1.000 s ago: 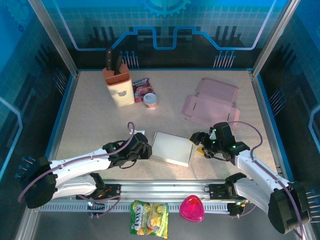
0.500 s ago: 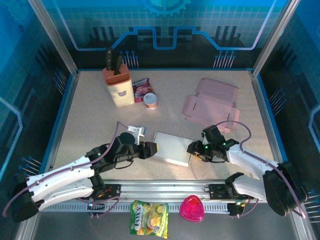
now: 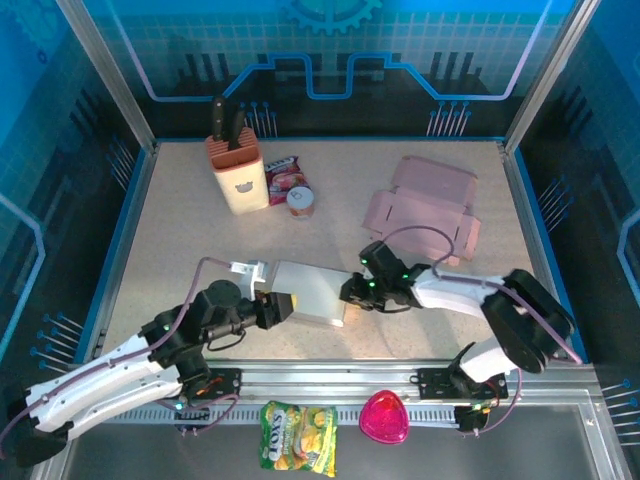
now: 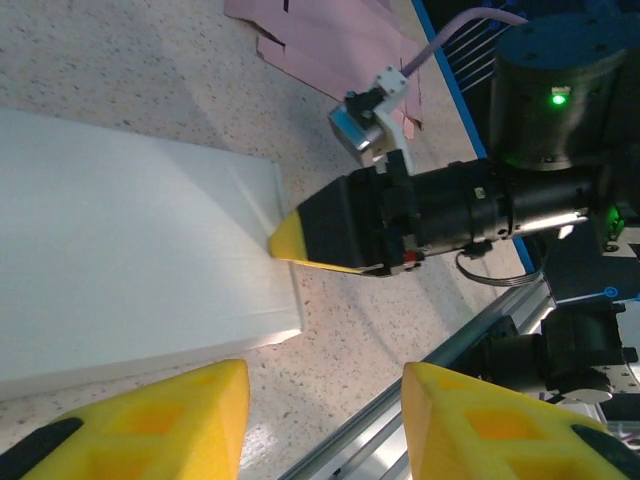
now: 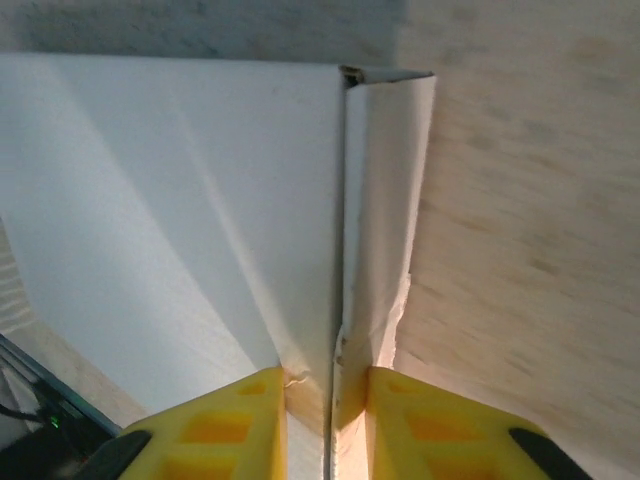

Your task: Fold the paper box

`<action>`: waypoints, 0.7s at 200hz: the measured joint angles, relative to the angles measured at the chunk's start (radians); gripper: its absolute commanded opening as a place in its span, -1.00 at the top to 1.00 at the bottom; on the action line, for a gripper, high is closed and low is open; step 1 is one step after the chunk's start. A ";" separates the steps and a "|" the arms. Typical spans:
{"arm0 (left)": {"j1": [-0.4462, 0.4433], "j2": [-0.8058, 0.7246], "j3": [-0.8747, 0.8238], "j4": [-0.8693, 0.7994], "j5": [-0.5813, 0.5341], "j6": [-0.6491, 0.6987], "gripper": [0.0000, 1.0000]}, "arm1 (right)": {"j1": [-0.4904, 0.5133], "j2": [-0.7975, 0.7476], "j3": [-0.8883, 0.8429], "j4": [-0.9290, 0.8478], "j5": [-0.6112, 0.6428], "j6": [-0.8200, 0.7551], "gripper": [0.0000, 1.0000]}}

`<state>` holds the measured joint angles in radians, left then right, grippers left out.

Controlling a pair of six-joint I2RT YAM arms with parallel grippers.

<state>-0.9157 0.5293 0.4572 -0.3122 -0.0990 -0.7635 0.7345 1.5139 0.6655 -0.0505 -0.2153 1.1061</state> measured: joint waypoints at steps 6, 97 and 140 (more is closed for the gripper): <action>0.000 -0.014 0.000 -0.016 -0.008 0.003 0.13 | 0.014 0.037 0.028 0.023 0.003 0.015 0.60; 0.000 -0.100 0.002 -0.138 -0.073 0.003 0.17 | 0.170 0.476 0.471 0.203 0.069 0.187 0.63; 0.000 -0.100 0.002 -0.136 -0.073 0.003 0.16 | 0.188 0.571 0.632 0.143 0.076 0.160 0.12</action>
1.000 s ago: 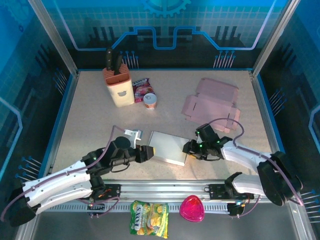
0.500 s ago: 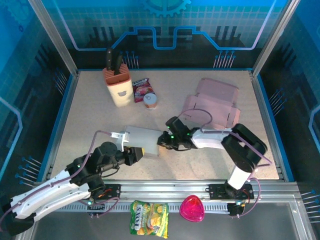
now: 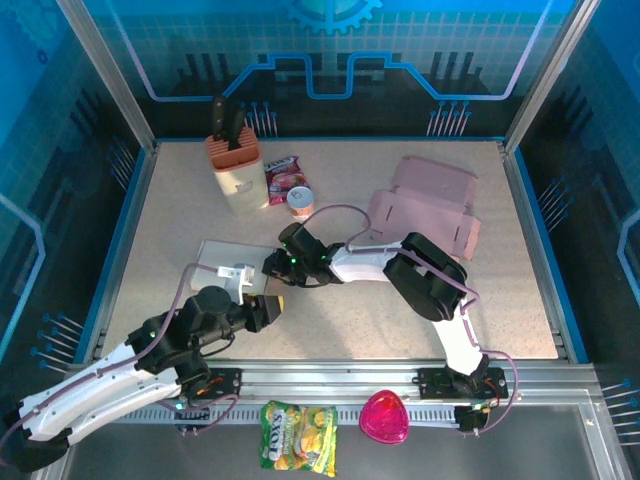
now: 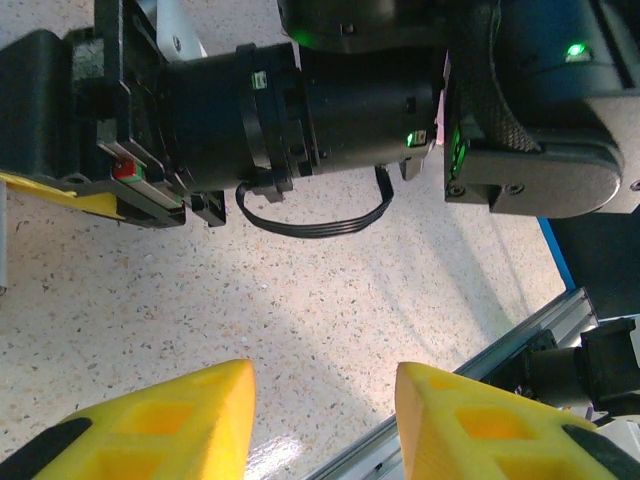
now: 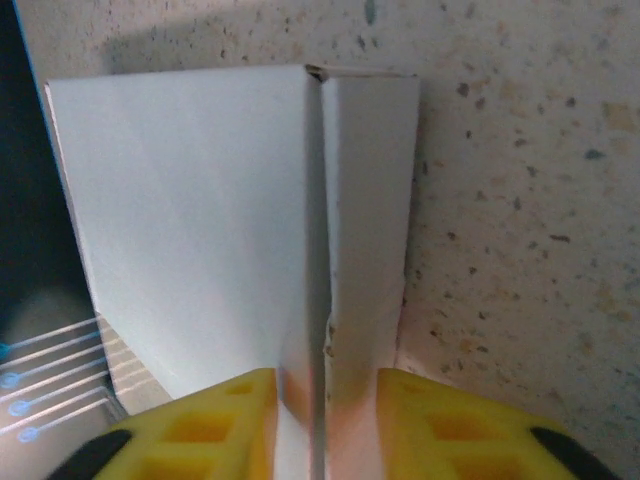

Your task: Fold the paper box

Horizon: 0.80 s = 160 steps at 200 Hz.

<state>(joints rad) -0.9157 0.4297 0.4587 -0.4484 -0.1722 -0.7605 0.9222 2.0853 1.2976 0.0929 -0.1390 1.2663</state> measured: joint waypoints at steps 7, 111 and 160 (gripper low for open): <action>0.000 0.000 0.000 0.000 0.000 0.000 0.16 | 0.000 0.000 0.019 -0.029 0.002 -0.018 0.04; 0.000 0.172 0.000 0.087 0.020 -0.040 0.13 | -0.615 -0.602 -0.294 -0.234 -0.041 -0.298 -0.06; -0.004 0.340 -0.003 0.268 0.058 -0.077 0.12 | -0.857 -0.421 -0.289 -0.344 -0.071 -0.426 -0.04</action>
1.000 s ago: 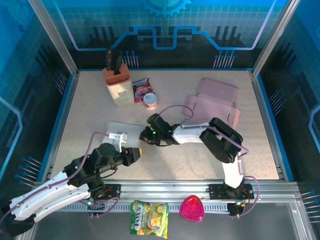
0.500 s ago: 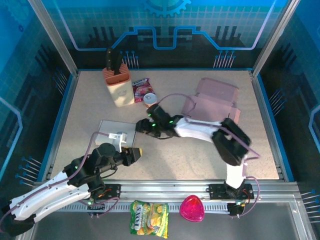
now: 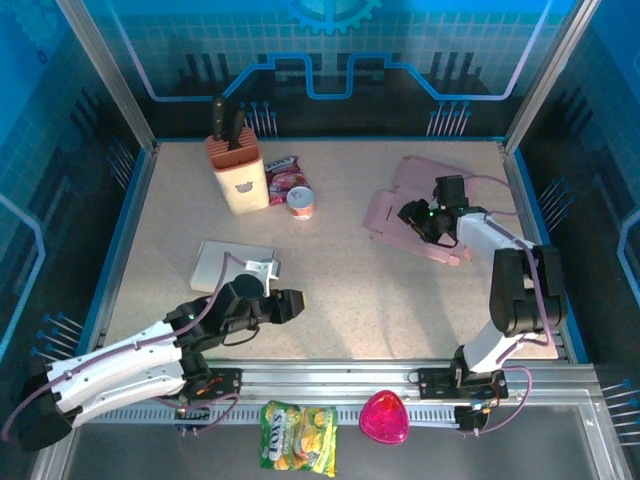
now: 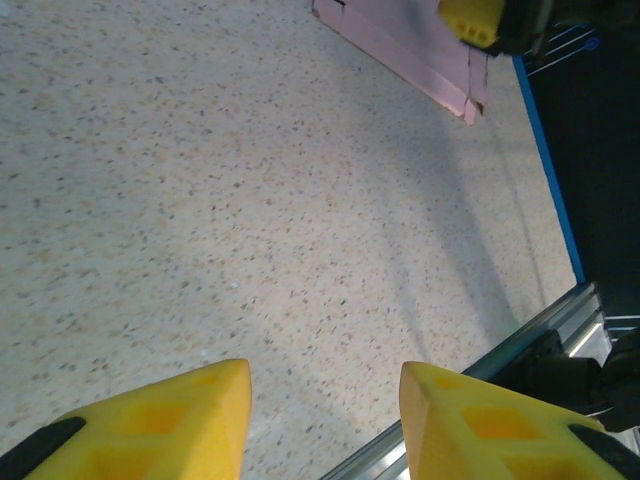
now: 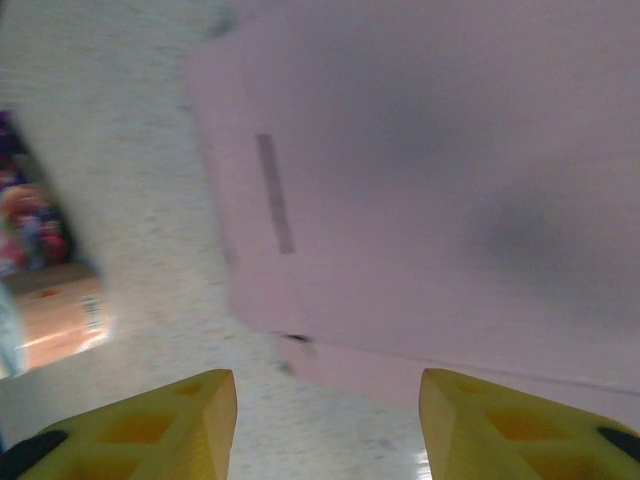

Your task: Fold the paper box

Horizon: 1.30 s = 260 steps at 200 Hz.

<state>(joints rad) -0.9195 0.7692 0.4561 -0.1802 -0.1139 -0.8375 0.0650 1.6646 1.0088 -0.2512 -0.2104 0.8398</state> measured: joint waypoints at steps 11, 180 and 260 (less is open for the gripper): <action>0.000 0.024 -0.003 0.032 0.003 -0.004 0.12 | -0.008 0.042 0.023 -0.024 -0.001 -0.025 -0.02; -0.027 0.223 -0.160 0.310 -0.111 -0.260 0.10 | 0.547 -0.098 -0.247 0.034 0.001 0.059 -0.06; -0.085 0.577 -0.138 0.607 -0.281 -0.476 0.08 | 0.570 -0.357 -0.277 0.014 0.054 0.100 -0.13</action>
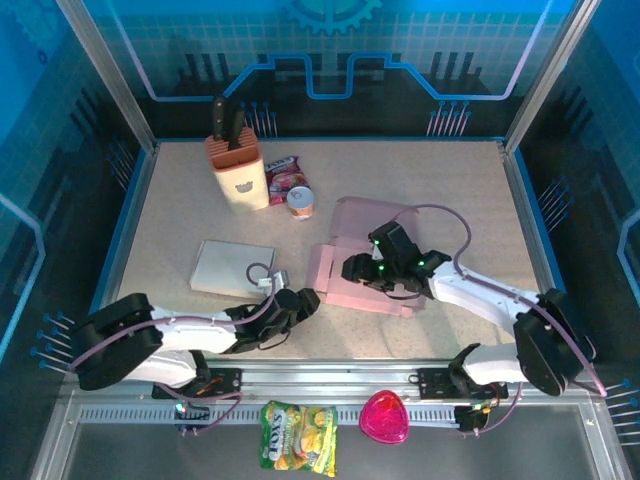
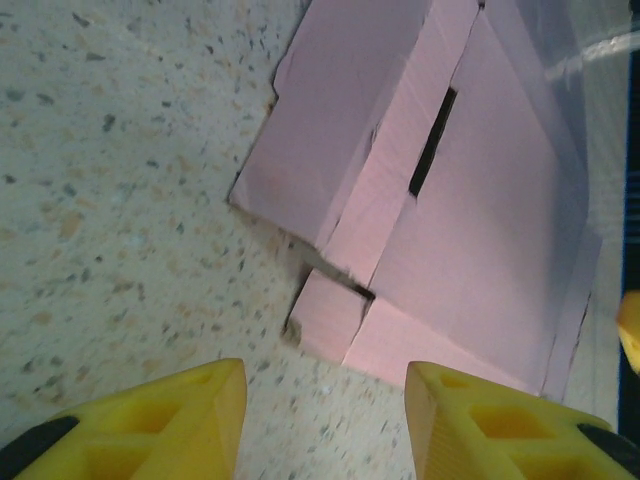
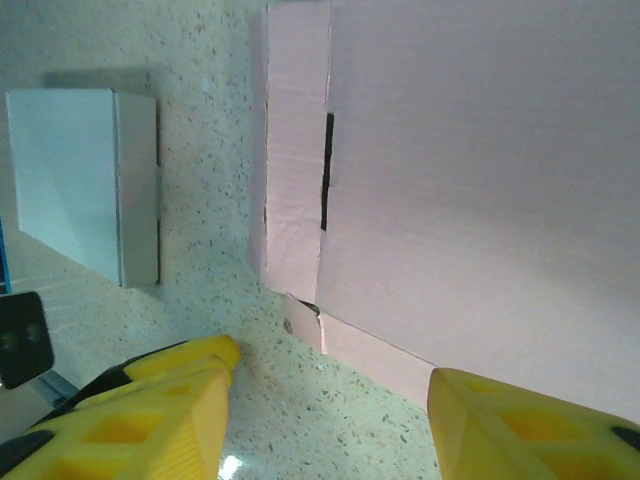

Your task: Fold the paper box

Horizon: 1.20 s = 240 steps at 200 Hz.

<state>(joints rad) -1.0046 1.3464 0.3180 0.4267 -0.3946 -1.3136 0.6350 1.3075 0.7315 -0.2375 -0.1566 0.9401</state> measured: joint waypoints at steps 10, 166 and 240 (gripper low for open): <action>0.000 0.028 0.005 0.032 -0.015 -0.023 0.08 | -0.016 -0.014 -0.017 0.000 -0.001 0.002 -0.13; 0.000 0.277 0.027 0.356 -0.129 -0.267 0.24 | -0.390 -0.073 -0.114 -0.016 -0.063 -0.089 -0.14; 0.000 0.337 0.027 0.453 -0.153 -0.311 0.31 | -0.547 0.087 -0.074 -0.016 -0.117 -0.210 -0.13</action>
<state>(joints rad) -1.0042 1.6836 0.3450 0.8795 -0.5472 -1.6245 0.0875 1.3945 0.6571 -0.2539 -0.2737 0.7303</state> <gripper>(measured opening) 0.357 0.563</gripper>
